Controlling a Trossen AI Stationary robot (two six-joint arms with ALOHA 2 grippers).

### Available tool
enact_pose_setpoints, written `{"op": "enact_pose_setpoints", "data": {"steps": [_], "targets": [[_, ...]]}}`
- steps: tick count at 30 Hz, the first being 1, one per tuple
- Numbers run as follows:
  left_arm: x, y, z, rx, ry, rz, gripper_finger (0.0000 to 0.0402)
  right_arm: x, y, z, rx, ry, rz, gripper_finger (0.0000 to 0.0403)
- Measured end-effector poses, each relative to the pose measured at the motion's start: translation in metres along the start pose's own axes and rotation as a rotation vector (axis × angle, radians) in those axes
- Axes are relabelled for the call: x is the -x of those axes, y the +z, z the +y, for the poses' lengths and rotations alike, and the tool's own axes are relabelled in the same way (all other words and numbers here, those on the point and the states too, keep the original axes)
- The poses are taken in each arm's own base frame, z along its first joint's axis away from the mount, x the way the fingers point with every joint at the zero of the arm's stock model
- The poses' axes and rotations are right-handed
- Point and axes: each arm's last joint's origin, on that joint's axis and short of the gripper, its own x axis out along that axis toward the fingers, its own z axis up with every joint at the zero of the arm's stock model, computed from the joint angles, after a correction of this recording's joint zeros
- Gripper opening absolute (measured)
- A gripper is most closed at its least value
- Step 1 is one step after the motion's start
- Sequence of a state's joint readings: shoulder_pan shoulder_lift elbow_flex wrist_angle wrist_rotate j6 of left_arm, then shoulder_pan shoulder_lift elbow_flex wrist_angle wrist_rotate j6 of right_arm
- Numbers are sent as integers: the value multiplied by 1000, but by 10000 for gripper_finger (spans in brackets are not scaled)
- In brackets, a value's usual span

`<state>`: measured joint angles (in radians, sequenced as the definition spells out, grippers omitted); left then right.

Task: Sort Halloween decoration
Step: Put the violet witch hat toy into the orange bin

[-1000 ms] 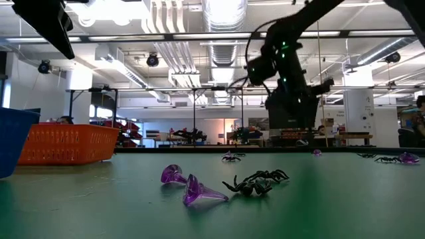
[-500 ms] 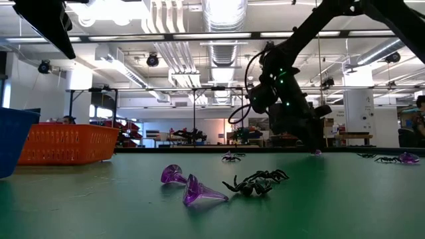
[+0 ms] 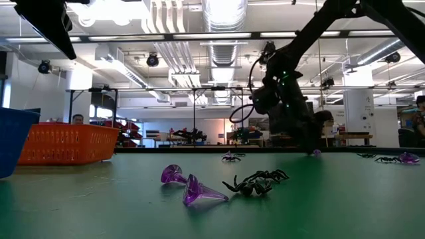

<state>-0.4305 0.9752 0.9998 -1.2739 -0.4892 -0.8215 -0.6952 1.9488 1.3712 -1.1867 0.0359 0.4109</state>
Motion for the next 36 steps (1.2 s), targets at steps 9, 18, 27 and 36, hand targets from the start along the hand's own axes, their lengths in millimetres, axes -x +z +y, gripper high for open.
{"op": "enact_pose_setpoints", "data": {"steps": [9, 18, 27, 36], "targets": [[0, 0, 0, -1, 2, 1, 64, -10, -4, -3, 1, 26, 38, 144], [0, 0, 0, -10, 4, 4, 64, -17, -5, -4, 7, 53, 37, 80], [0, 0, 1, -10, 4, 4, 64, -14, -6, -5, 7, 50, 27, 11], [2, -5, 5, 12, 10, 51, 62, 17, -18, -8, -9, 71, -90, 8]]}}
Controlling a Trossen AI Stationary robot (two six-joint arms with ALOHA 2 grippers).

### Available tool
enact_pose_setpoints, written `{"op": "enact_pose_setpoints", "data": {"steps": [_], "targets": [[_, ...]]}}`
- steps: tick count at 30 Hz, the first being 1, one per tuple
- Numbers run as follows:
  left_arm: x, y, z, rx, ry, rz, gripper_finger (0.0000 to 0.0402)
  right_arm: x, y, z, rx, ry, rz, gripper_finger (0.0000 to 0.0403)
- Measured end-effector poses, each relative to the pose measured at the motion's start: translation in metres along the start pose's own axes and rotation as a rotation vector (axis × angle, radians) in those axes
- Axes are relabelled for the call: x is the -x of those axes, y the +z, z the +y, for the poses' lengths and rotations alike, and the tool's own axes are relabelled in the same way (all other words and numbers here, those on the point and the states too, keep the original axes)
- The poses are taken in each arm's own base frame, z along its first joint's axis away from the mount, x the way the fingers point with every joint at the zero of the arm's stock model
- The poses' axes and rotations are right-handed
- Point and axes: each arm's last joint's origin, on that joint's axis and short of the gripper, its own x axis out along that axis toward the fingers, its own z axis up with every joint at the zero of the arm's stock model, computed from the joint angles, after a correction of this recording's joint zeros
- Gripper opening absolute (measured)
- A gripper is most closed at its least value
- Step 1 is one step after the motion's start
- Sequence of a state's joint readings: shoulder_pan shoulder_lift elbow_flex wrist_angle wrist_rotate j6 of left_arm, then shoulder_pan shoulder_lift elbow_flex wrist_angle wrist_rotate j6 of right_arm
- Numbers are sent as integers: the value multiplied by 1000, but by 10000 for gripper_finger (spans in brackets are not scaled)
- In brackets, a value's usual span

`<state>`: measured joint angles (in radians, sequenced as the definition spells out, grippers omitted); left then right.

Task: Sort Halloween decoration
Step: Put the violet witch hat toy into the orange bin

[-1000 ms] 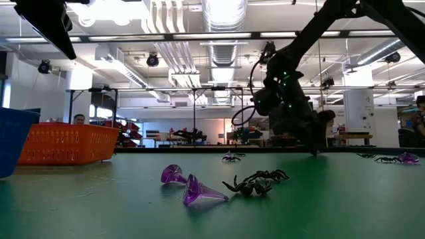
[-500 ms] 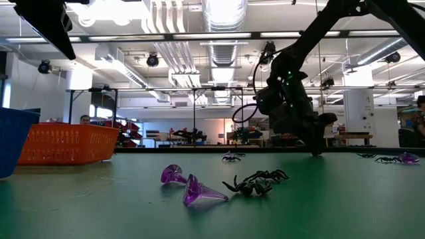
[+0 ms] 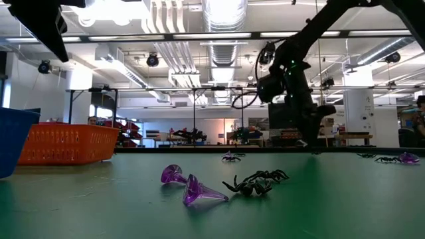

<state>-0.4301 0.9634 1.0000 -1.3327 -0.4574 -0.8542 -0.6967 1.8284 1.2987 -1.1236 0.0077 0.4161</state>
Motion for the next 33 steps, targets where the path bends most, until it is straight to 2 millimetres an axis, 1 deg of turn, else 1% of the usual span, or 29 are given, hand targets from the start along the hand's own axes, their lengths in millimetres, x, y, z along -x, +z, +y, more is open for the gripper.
{"op": "enact_pose_setpoints", "data": {"steps": [4, 6, 10, 16, 21, 25, 28, 33], "targets": [[3, -3, 4, 5, -22, 20, 54, 12, -8, 10, -10, 27, -53, 8], [6, -4, 8, 4, -32, 12, 49, 18, -13, 18, 1, 36, -75, 8], [12, -7, 16, 17, -56, -10, 43, 23, -26, 42, 34, 60, -115, 8], [19, -10, 25, 39, -91, -40, 41, 35, -45, 86, 67, 117, -197, 8], [21, -13, 29, 21, -99, -50, 41, 48, -62, 127, 122, 253, -296, 8], [22, -13, 30, -5, -102, -55, 41, 60, -71, 153, 134, 375, -390, 8], [22, -13, 30, -22, -102, -56, 41, 68, -75, 168, 144, 470, -456, 8], [22, -13, 30, -63, -95, -63, 41, 79, -81, 187, 140, 605, -534, 9]]}}
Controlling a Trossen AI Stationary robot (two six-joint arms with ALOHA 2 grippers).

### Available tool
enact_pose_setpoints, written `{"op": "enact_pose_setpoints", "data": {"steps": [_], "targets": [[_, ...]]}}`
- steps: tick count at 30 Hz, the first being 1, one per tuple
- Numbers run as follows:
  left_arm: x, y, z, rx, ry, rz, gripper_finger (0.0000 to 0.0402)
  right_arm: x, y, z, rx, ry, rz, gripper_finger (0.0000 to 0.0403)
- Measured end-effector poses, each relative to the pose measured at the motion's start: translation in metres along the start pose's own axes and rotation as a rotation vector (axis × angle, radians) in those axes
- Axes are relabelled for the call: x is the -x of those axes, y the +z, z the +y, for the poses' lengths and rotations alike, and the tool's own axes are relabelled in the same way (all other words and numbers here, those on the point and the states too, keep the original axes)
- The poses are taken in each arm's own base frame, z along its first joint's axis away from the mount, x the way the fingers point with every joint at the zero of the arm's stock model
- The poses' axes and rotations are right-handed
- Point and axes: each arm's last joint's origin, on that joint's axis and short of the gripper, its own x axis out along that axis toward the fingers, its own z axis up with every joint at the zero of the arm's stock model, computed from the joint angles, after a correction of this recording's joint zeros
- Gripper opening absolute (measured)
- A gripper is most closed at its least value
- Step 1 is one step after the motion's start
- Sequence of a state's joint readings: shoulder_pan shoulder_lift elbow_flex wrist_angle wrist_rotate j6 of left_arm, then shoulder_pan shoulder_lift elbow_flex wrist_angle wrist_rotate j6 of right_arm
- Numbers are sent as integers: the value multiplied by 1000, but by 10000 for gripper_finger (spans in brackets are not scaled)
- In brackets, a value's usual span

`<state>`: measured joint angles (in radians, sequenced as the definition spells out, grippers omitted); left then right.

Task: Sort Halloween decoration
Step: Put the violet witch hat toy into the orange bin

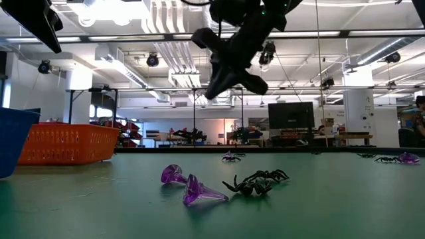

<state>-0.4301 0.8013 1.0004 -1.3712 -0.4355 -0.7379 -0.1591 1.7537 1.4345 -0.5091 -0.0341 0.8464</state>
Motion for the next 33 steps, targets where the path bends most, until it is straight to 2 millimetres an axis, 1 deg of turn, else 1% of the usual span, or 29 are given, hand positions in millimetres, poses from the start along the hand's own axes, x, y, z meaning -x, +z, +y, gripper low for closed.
{"op": "enact_pose_setpoints", "data": {"steps": [7, 12, 15, 20, 26, 30, 33], "targets": [[0, 0, 0, -45, 2, -3, 41, -3, -4, 27, -4, 148, -92, 9], [-1, 0, -1, -46, 4, -1, 41, -23, -8, 46, 20, 191, -95, 9], [-1, 1, -1, -46, 11, -8, 41, -33, -6, 60, 38, 216, -100, 9], [1, 0, 2, -83, 41, -36, 41, -50, 6, 88, 97, 284, -111, 9], [1, -6, 8, -161, 94, 30, 41, -72, 26, 121, 165, 392, -129, 9], [0, -6, 8, -98, 108, 43, 41, -87, 33, 135, 197, 429, -117, 9], [0, -5, 7, -88, 96, 29, 41, -89, 36, 141, 212, 417, -101, 9]]}}
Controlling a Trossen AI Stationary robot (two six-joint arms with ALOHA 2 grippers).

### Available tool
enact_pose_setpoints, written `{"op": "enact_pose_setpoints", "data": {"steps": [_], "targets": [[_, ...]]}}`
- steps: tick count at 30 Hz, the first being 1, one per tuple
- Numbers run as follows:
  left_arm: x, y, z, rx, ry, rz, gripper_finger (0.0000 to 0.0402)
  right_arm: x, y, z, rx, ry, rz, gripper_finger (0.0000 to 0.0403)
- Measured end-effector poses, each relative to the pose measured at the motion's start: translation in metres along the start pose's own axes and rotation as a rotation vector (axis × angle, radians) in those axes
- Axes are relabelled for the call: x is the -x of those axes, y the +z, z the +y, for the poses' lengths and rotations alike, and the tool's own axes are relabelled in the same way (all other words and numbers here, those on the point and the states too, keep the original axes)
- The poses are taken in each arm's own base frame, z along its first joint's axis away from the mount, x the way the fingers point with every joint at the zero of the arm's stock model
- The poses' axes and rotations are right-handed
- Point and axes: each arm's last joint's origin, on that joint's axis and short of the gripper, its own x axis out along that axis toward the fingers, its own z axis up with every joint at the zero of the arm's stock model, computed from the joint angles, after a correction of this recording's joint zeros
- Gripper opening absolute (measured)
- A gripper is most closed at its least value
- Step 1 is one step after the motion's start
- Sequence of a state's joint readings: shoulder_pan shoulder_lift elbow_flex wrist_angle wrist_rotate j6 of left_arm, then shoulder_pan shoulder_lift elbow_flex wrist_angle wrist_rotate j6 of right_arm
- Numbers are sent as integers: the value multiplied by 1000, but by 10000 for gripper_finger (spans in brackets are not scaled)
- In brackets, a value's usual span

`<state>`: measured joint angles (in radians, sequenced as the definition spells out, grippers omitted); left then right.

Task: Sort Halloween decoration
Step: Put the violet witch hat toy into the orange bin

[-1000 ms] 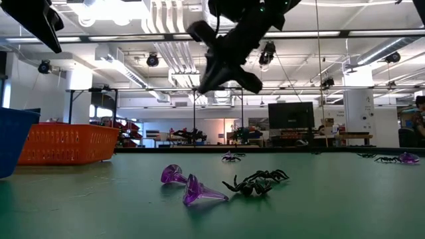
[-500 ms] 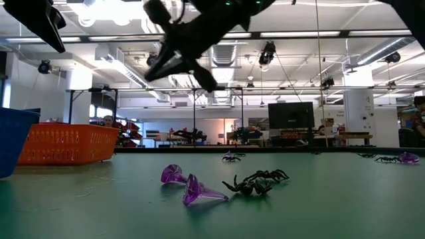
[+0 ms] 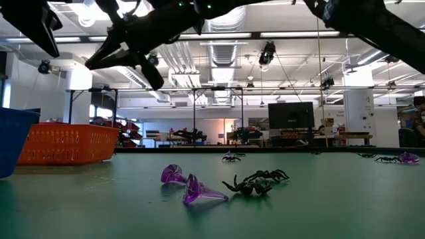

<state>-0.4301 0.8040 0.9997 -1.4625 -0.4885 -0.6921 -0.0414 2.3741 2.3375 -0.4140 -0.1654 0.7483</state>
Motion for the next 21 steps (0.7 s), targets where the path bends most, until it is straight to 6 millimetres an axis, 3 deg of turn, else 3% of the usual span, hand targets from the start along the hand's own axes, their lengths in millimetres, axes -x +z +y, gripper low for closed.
{"op": "enact_pose_setpoints", "data": {"steps": [6, 12, 21], "targets": [[3, 3, -1, 50, -65, -78, 47, -4, -2, -3, 7, -6, 0, 9], [7, 5, 0, 119, -152, -156, 84, -1, 5, 4, 27, 35, -51, 9], [0, 7, -10, 38, -243, -192, 100, -1, 9, 9, 64, 77, -98, 9]]}}
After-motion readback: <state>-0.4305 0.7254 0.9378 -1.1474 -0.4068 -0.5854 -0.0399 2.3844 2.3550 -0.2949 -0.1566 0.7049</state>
